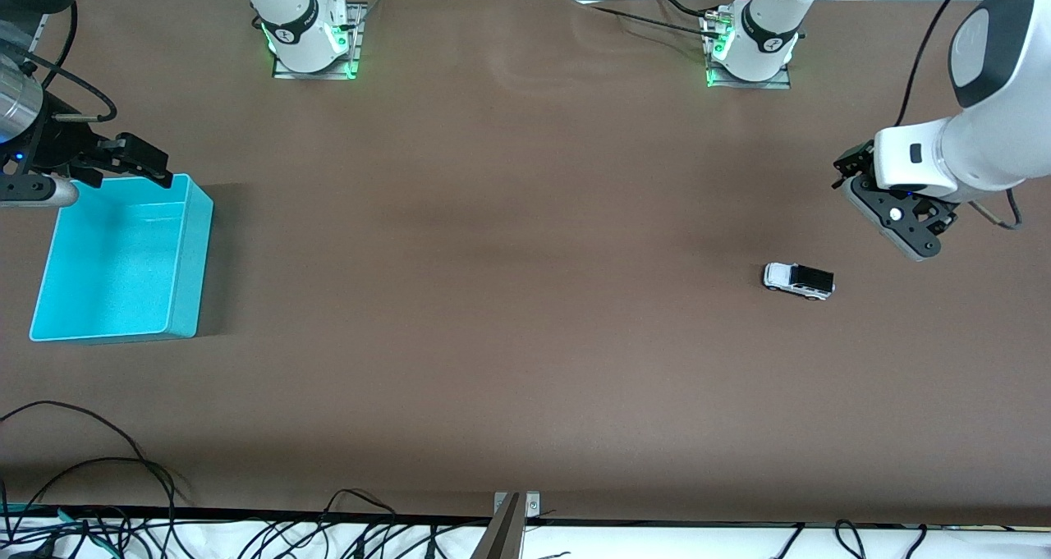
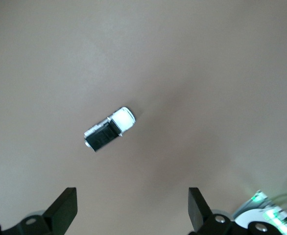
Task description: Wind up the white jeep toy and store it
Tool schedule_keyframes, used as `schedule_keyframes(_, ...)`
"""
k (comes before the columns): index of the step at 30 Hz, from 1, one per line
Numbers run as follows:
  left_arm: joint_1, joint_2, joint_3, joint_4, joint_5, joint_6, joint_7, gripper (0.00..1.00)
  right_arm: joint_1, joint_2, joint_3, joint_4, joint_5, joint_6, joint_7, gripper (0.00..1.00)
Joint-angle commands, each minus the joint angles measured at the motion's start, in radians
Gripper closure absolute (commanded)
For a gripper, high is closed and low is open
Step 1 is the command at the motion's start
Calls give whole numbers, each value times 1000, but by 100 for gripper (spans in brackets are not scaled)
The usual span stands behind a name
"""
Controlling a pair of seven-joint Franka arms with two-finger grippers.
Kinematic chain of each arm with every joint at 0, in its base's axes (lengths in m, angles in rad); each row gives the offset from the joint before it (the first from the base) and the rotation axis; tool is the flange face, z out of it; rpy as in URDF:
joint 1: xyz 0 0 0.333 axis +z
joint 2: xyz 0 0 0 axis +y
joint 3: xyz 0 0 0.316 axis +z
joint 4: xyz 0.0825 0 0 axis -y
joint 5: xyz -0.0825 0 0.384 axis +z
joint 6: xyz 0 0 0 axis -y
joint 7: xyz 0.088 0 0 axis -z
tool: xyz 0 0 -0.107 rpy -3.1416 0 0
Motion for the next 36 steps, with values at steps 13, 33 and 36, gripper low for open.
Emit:
schedule_keyframes(13, 57, 104, -6, -53, 52, 165, 506, 0, -2, 9, 0, 30, 6, -25, 0, 0)
schedule_keyframes(33, 100, 235, -7, -318, 89, 638, 919, 0, -1, 9, 3, 30, 6, -25, 0, 0)
schedule_keyframes(36, 101, 241, -6, -393, 89, 757, 922, 0, -1, 9, 3, 30, 6, -25, 0, 0)
